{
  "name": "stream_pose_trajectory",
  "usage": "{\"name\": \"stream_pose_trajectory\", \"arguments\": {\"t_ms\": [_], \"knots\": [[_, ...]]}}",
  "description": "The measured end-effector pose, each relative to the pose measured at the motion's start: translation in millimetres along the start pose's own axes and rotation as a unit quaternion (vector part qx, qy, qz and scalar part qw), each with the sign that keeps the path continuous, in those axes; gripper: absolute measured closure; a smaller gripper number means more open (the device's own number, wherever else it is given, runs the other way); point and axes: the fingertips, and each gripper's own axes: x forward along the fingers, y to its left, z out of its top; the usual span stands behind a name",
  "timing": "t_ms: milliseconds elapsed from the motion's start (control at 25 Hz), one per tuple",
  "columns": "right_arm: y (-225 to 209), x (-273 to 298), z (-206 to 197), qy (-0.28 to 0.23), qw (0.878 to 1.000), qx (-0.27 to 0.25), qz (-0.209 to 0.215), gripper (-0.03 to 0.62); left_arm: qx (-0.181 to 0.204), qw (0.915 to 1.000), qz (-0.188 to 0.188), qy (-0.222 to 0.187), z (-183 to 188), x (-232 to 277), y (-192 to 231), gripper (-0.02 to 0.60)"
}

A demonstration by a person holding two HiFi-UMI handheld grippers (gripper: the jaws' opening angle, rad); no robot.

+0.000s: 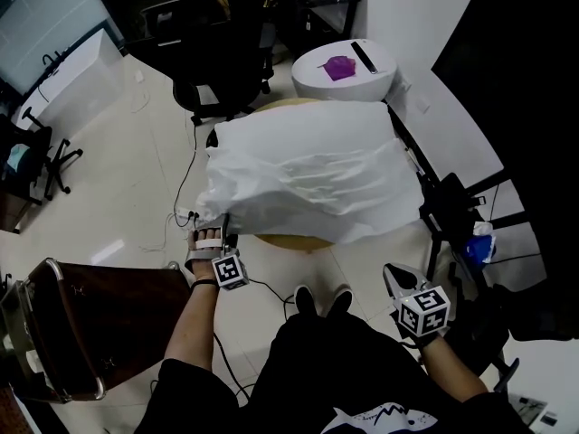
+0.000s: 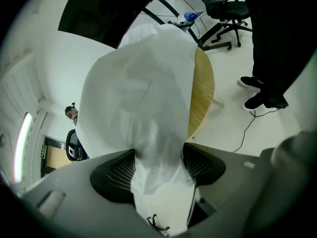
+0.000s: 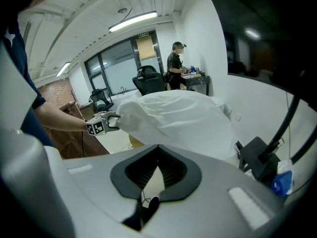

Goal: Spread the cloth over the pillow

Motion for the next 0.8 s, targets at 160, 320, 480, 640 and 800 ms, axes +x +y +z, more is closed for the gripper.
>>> {"name": "stream_pose_trajectory", "arguments": {"t_ms": [160,320,480,640,800], "knots": [[5.0,7.1,0.3,0.003,1.0,-0.003,0.011,0.586,-0.005,0.9997,0.014,-0.018,4.6,-17.3,10.8,0.299],[11.1,12.1,6.1,0.0,1.0,-0.012,0.024,0.586,0.005,0.9989,0.035,-0.032,11.5,-36.3,20.8,0.328],[11.8,15.8,9.1,-0.003,0.999,-0.014,0.029,0.586,0.018,0.9985,0.036,-0.038,15.8,-45.0,22.8,0.421],[10.3,15.3,9.8,-0.006,1.0,-0.013,0.028,0.586,0.025,0.9984,0.029,-0.041,17.7,-50.3,21.5,0.517],[6.5,14.6,7.9,-0.009,1.0,-0.008,0.02,0.586,0.028,0.9983,0.023,-0.046,19.9,-55.6,24.6,0.581]]}}
